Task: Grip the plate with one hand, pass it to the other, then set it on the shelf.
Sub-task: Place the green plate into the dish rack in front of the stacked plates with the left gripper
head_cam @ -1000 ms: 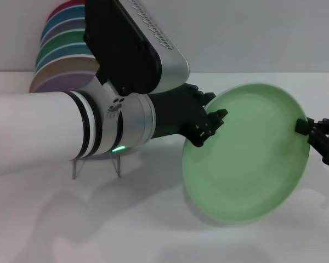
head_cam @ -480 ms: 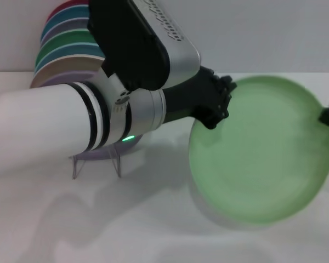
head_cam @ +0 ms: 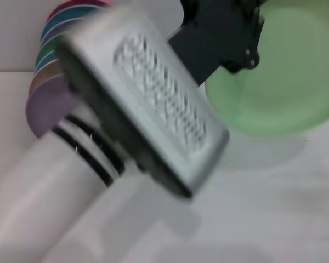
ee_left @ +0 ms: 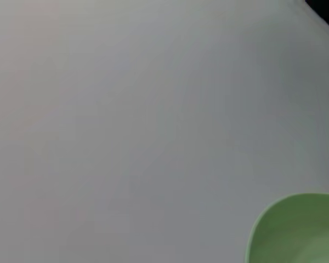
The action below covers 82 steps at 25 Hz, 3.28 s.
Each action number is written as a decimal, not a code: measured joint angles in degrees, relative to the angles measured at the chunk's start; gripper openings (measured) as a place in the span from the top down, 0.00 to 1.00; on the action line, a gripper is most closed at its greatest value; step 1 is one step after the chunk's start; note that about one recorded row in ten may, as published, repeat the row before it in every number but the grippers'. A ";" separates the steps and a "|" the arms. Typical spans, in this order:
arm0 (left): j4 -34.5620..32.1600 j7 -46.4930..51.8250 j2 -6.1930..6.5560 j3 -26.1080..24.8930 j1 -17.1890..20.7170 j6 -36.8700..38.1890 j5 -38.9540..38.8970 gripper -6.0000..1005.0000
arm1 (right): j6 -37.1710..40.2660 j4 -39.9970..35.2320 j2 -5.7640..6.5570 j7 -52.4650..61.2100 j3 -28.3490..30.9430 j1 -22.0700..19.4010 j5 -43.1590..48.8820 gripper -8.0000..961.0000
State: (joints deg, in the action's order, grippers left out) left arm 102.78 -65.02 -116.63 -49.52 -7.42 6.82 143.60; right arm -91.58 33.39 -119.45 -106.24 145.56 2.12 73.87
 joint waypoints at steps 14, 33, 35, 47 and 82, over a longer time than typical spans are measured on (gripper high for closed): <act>-52.53 42.85 2.81 -3.42 -11.36 74.12 21.88 0.95 | 0.22 -0.92 0.27 0.51 -0.25 1.64 0.76 0.12; -92.13 40.48 5.57 -9.90 -22.16 95.11 21.90 0.94 | -4.17 -2.76 0.31 1.39 -0.73 3.00 1.08 0.12; -92.85 40.43 5.70 -9.90 -21.85 95.29 21.90 0.94 | -4.35 -2.83 0.29 1.52 -0.73 3.03 1.08 0.12; -95.74 40.25 5.81 -9.94 -19.70 95.32 21.90 0.93 | -7.15 -3.33 0.33 2.19 -0.73 4.14 0.86 0.12; -99.19 39.34 3.91 -9.39 -19.39 90.82 21.87 0.91 | -8.53 -3.03 0.36 2.08 -1.95 4.68 1.35 0.12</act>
State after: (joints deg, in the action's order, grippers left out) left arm 3.59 -25.68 -112.72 -58.91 -26.81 97.63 165.47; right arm -100.11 30.36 -119.09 -104.16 143.61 6.80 75.22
